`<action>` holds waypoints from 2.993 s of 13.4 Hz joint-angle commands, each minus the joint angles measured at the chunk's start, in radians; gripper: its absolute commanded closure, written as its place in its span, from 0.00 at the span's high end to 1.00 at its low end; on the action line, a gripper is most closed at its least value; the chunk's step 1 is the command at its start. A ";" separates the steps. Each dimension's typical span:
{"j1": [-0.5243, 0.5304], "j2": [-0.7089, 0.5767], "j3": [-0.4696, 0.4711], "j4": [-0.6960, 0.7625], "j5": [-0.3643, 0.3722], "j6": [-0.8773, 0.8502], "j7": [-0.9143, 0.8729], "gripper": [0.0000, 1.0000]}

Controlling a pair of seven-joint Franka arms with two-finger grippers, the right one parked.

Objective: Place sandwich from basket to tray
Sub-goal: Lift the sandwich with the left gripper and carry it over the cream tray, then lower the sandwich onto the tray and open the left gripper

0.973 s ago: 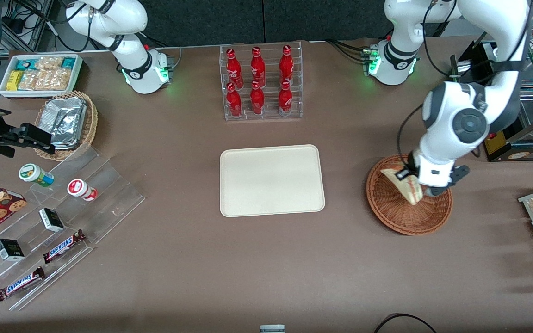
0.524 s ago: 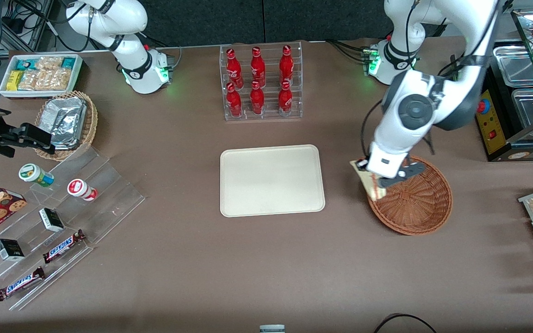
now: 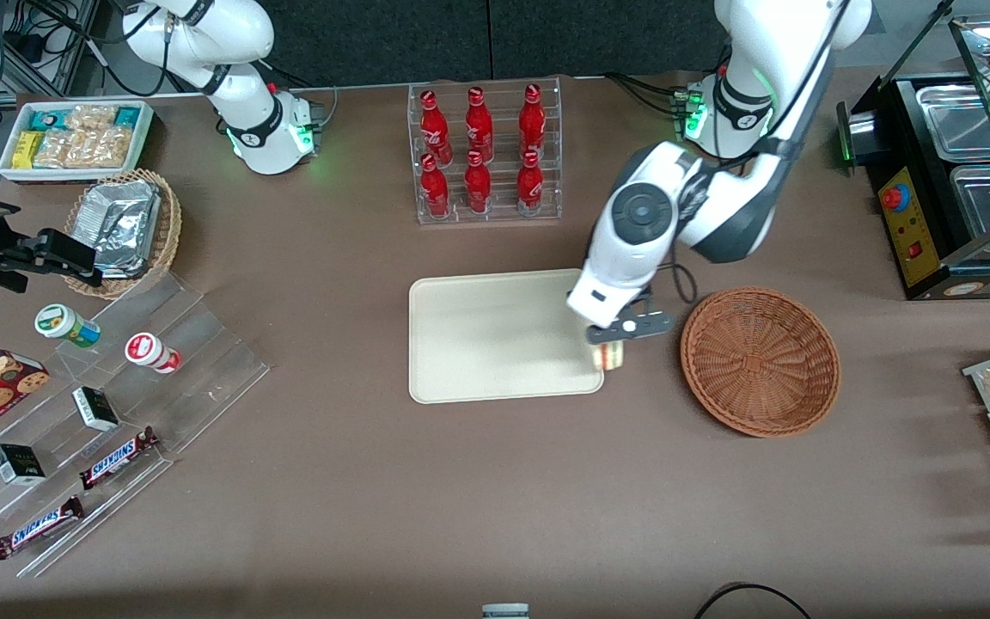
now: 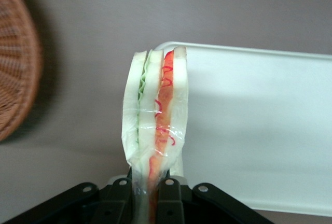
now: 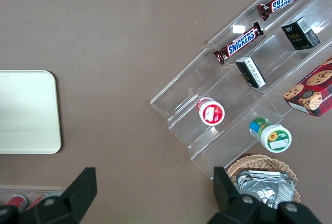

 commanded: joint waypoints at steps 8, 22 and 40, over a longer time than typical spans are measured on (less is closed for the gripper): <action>-0.158 0.273 0.014 0.285 0.006 -0.021 0.034 0.00; -0.222 0.403 0.022 0.381 0.053 -0.014 -0.030 0.52; -0.199 0.215 0.026 0.407 0.043 -0.220 -0.066 1.00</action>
